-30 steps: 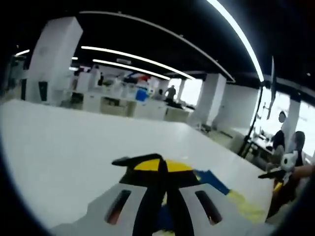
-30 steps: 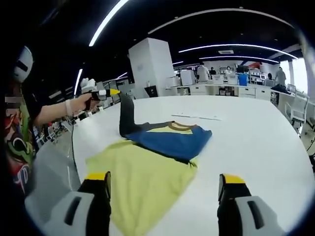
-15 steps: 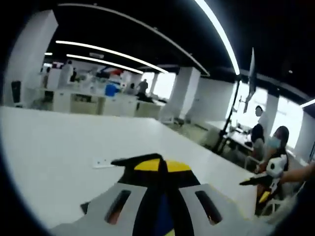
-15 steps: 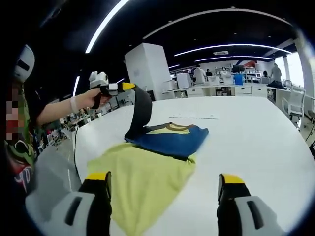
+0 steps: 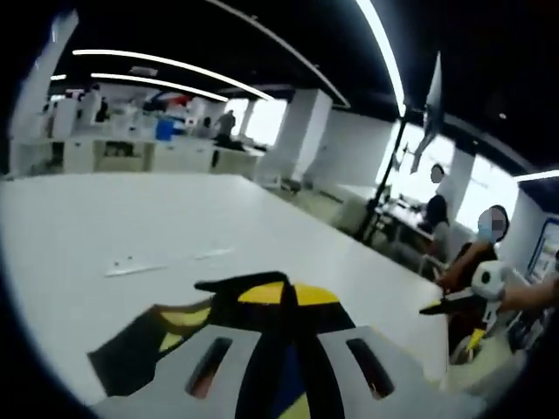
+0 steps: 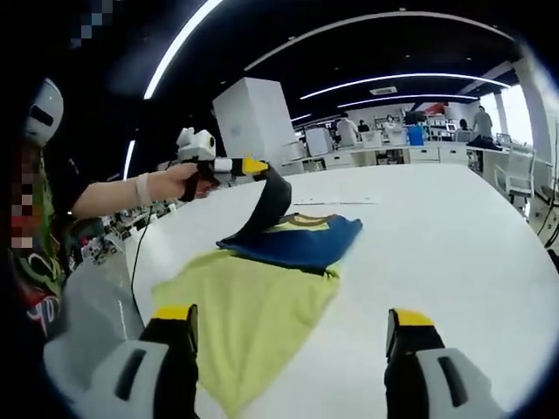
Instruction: Fold the garment on the visible template until the final outline fits inside the template.
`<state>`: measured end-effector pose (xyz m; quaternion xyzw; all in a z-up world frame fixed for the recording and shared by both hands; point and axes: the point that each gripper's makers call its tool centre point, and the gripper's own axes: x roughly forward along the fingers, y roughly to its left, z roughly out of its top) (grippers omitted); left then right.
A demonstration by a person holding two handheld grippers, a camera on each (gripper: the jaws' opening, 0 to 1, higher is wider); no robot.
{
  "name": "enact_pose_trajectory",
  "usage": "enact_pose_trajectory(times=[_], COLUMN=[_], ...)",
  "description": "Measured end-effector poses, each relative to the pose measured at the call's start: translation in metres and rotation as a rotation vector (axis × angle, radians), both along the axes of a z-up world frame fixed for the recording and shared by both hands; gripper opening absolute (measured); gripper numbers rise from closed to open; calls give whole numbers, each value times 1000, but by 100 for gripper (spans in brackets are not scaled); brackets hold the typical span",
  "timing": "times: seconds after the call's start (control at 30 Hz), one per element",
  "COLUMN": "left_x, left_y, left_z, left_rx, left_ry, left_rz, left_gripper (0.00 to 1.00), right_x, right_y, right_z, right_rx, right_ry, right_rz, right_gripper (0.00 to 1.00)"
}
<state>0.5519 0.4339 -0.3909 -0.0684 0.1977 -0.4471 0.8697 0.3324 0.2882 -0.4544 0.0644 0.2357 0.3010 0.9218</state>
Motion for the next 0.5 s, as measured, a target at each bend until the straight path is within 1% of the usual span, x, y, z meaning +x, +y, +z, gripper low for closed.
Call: enact_pose_trajectory(times=[0.03,0.1,0.13,0.17,0.33,0.47,0.5], left_x=[0,-1,-2,-3,-11,-19,-21], left_y=[-3,-9,-14,-18,-37,-45,-48], left_z=[-5,-12,-19,-24,-45,-64,-69], left_rx=[4,2,6,16,40,58,66], left_ry=[14,16,36,32,54,93,94], left_rz=[-5,-10,-21,-32,-64,-81,-87], left_gripper=[0,0,0,0,0,0,0], right_x=[0,-1,-2,-3,-4,-5,-5], right_y=[0,1,1,0,-2,-4,-4], right_z=[-1,-1,-3,-4,-9,-11,-11], right_rx=[3,7,9,7,13,14,19], right_ry=[3,7,12,14,28,36,38], right_rz=[-1,-2,-2,-2,-10,-12,-14], right_gripper=[89,89,89,89,89,89,89])
